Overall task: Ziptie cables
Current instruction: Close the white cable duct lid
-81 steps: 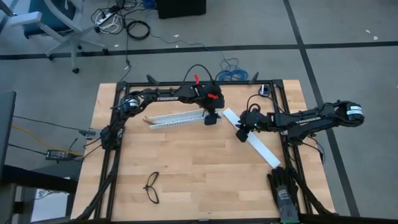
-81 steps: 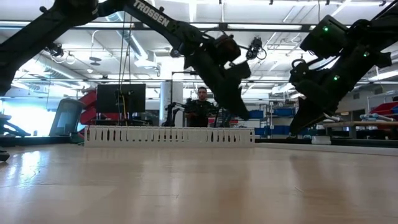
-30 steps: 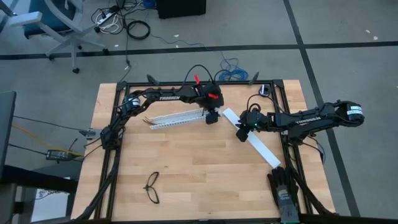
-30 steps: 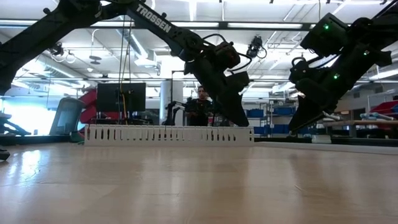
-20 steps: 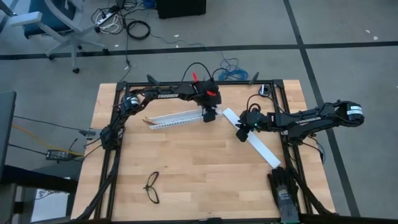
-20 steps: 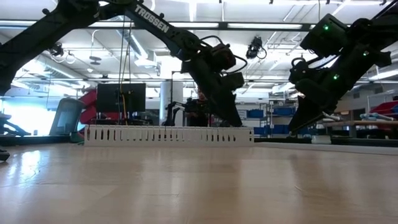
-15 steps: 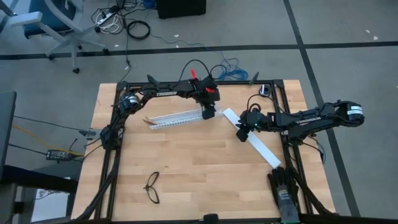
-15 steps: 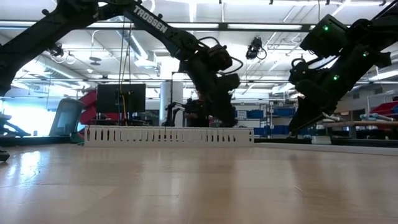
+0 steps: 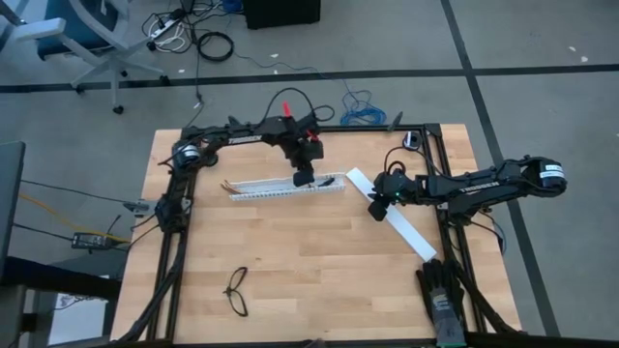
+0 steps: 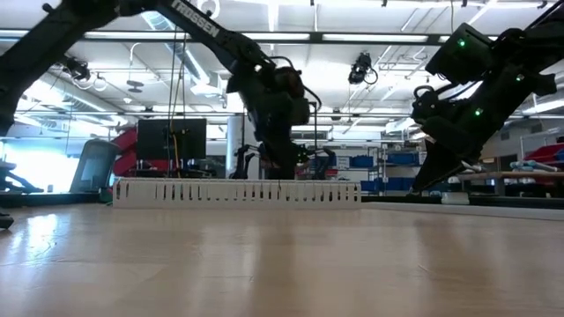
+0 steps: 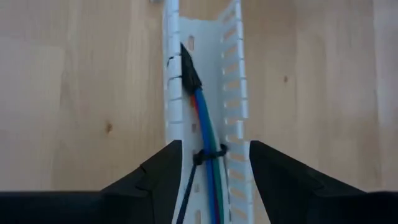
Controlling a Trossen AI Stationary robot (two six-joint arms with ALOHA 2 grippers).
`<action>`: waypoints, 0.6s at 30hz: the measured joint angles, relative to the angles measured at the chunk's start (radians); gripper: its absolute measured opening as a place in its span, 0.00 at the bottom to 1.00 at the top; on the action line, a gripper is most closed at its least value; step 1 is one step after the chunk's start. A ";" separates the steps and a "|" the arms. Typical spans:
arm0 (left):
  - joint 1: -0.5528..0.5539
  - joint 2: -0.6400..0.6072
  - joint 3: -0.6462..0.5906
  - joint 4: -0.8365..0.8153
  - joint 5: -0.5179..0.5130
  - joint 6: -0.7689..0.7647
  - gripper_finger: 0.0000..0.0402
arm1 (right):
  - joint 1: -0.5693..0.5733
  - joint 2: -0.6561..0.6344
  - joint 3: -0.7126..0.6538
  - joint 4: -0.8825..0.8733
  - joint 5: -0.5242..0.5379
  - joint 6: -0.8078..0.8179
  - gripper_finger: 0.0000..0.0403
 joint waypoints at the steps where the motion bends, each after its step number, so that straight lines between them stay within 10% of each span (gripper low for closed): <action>1: 0.003 -0.022 -0.031 0.034 0.000 -0.002 0.49 | 0.000 0.000 0.000 0.000 0.000 0.003 0.27; 18: -0.046 -0.108 -0.374 0.764 0.000 -0.192 0.49 | 0.000 0.000 0.000 0.022 0.000 0.041 0.27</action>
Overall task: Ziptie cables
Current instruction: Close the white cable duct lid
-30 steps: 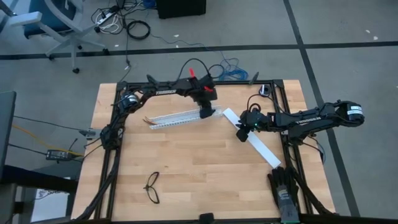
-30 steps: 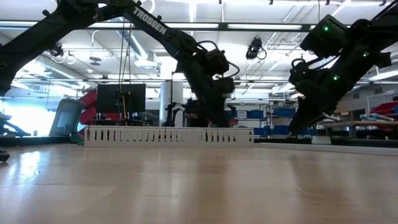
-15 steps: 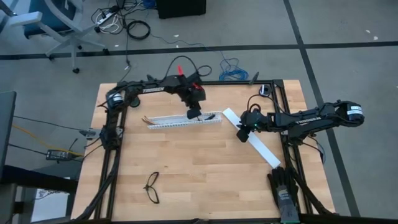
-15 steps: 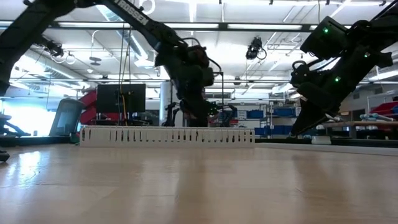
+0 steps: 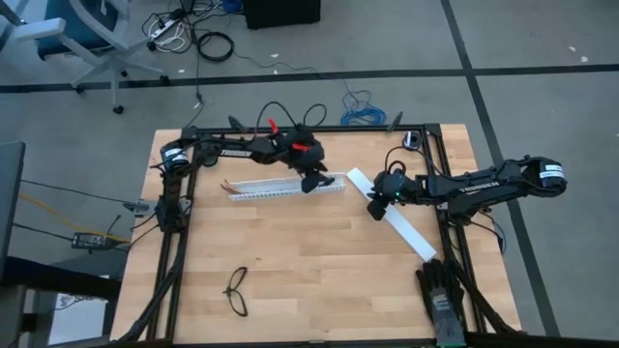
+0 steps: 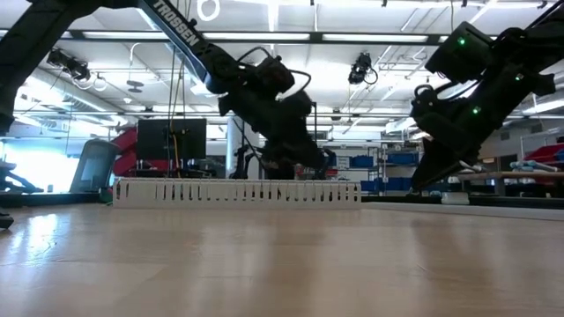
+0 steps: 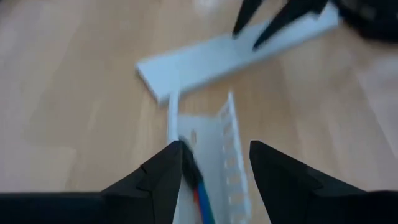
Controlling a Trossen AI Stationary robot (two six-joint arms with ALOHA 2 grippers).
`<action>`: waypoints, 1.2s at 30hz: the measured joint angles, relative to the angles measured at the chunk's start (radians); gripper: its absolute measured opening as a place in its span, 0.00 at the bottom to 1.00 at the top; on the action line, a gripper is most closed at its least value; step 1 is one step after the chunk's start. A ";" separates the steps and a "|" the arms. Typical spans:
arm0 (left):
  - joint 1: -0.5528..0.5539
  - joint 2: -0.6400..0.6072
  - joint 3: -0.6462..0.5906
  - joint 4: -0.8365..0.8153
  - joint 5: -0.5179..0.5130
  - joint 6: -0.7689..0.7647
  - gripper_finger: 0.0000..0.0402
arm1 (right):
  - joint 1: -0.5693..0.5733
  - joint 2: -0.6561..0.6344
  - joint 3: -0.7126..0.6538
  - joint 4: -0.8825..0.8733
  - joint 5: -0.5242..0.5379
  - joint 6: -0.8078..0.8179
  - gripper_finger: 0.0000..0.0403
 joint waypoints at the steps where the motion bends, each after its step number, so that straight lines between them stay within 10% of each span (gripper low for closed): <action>1: -0.003 0.000 0.000 0.020 -0.005 -0.005 0.49 | 0.000 0.000 0.000 0.004 0.000 0.000 0.27; 16: -0.024 0.000 0.000 0.119 -0.079 -0.074 0.50 | 0.000 0.000 0.000 0.016 0.000 0.002 0.27; 36: -0.094 0.000 -0.025 0.122 -0.150 0.016 0.82 | 0.034 0.000 0.000 0.036 -0.011 0.019 0.27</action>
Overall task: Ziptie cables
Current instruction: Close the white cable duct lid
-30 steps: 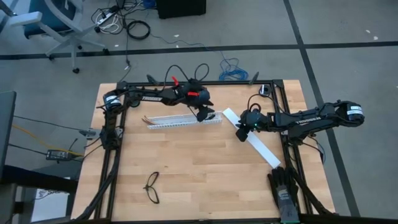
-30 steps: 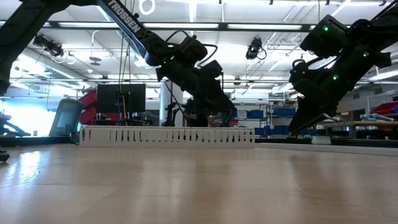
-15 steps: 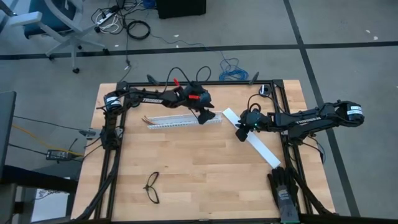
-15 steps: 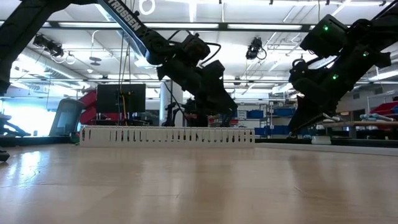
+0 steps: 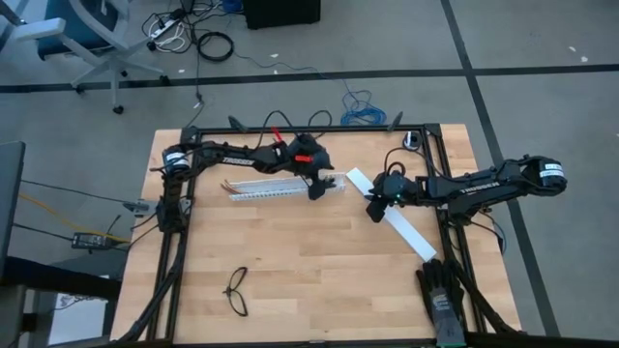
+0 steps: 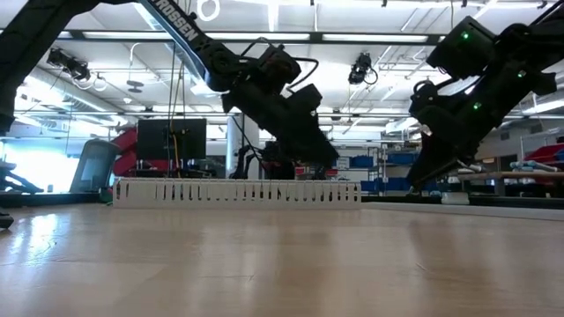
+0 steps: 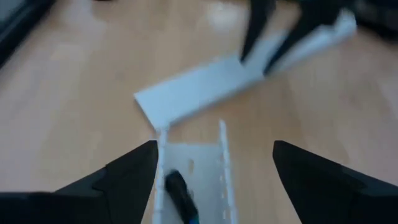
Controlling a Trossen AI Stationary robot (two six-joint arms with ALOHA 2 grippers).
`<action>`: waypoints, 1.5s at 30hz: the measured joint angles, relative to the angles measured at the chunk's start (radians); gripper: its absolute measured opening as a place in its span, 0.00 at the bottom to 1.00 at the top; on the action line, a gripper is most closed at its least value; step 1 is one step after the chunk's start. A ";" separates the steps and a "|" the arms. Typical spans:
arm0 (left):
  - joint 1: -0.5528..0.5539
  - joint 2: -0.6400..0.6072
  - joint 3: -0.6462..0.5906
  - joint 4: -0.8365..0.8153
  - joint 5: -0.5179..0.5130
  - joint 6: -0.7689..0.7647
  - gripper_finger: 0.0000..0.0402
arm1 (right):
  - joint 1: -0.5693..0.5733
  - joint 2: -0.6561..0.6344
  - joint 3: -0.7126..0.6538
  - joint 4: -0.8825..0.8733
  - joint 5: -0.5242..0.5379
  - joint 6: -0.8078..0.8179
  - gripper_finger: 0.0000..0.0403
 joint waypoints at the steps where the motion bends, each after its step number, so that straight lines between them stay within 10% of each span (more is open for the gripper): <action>1: -0.008 0.000 -0.010 -0.005 0.000 0.040 0.82 | 0.005 0.000 0.000 0.004 0.000 0.000 0.27; 29: -0.026 0.076 -0.021 0.032 -0.108 0.099 0.81 | 0.026 0.000 0.000 0.063 -0.001 -0.009 0.27; 45: -0.016 0.075 -0.020 -0.039 -0.100 0.105 0.64 | -0.080 0.031 0.000 0.058 0.037 -0.115 0.37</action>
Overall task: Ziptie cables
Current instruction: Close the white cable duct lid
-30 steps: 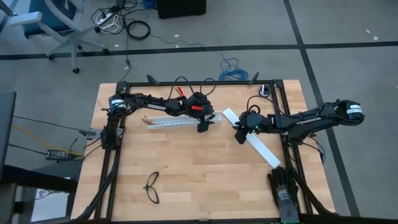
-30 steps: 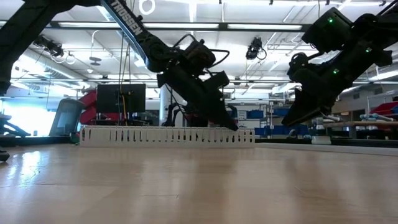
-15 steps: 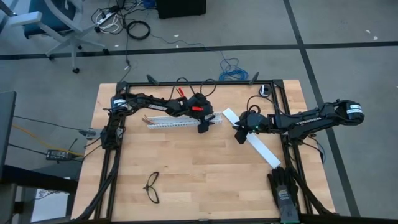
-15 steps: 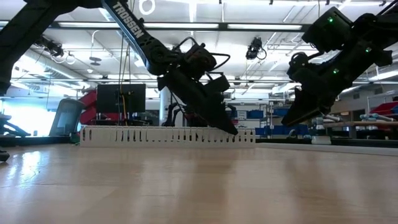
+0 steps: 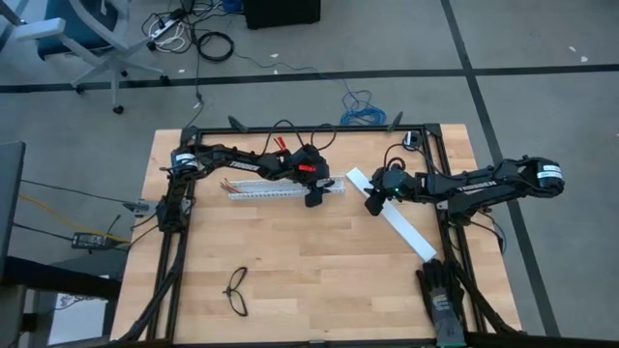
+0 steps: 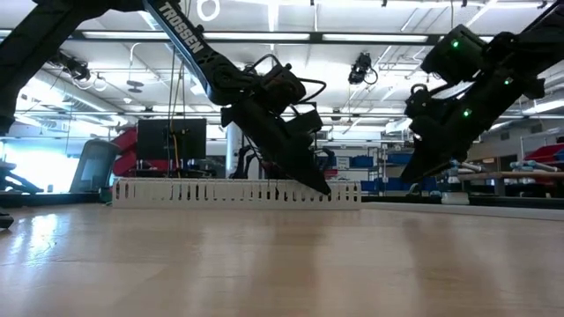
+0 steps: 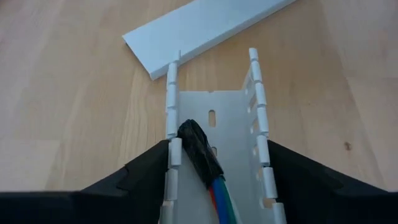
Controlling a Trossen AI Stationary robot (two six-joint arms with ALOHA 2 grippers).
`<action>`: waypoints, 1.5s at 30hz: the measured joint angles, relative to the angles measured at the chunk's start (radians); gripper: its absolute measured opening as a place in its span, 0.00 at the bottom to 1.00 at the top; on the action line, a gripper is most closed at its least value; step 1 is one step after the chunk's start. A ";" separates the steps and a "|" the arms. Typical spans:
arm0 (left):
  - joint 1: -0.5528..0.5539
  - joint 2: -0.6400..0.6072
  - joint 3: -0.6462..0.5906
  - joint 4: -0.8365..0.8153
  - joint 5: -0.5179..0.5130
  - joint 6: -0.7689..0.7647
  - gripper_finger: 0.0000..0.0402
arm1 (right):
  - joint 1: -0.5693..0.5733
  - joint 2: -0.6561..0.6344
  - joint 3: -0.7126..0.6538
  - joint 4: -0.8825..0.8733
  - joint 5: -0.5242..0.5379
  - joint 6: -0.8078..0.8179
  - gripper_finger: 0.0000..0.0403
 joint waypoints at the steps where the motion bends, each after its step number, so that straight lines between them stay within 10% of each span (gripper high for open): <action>1: 0.002 -0.001 0.000 -0.008 0.003 0.006 0.63 | -0.008 0.014 0.000 0.002 -0.001 0.000 0.39; 19: 0.023 -0.003 0.002 -0.080 0.023 0.052 0.63 | -0.057 0.267 0.002 0.203 0.002 -0.013 0.69; 45: 0.023 0.000 -0.001 -0.079 0.025 0.051 0.63 | -0.062 0.253 0.000 0.241 0.070 -0.115 0.62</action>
